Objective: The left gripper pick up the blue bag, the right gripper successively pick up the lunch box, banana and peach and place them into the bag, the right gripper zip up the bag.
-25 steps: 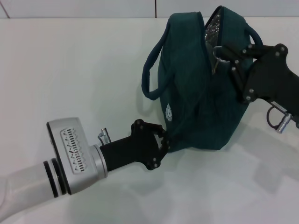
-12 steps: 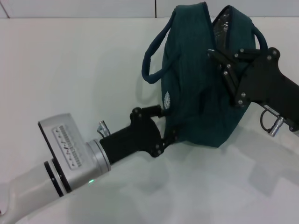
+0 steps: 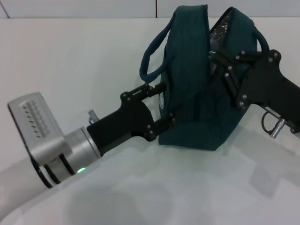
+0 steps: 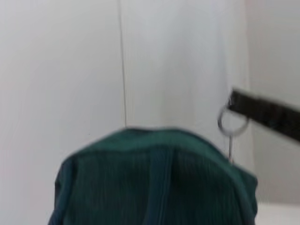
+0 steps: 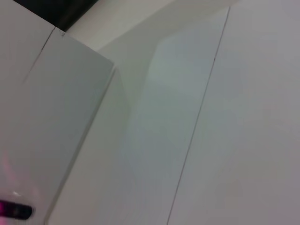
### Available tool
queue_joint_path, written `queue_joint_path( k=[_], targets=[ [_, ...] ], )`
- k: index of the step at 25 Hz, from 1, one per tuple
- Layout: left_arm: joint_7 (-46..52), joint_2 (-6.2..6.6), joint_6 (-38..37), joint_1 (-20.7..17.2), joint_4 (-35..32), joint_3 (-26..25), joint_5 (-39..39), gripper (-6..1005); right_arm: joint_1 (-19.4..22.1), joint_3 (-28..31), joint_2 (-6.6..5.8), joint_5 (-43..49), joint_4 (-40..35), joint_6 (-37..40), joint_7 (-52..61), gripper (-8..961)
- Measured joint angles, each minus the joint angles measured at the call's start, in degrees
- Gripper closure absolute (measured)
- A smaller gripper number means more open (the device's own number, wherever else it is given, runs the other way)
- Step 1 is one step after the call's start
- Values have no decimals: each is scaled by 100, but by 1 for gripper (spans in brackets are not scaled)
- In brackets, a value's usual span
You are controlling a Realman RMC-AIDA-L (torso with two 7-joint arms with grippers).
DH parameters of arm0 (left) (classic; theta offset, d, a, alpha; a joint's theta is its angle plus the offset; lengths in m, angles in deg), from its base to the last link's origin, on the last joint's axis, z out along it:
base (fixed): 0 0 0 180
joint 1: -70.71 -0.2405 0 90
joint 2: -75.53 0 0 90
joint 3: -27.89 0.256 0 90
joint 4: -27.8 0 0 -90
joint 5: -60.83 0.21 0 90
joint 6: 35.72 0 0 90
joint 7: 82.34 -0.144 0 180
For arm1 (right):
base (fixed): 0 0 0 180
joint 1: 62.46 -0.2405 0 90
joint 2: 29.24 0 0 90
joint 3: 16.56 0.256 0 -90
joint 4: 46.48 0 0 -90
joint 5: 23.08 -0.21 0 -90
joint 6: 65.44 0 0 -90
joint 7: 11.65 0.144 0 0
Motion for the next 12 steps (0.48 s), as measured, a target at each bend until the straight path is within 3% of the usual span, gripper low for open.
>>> queue_joint_path(
  k=[4,7,12],
  targets=[
    [411,-4,-372,43,157,-3,-8,388,4,-24,0,-52,10,-95,-1,940],
    [421,-27,-421,34,148,-2,-16,387,11,-25,0,-52,8,-114,14,939],
    [401,-39,-414,38,123,-1,-20,467,20,-48,0,-52,41,-116,32,940]
  ],
)
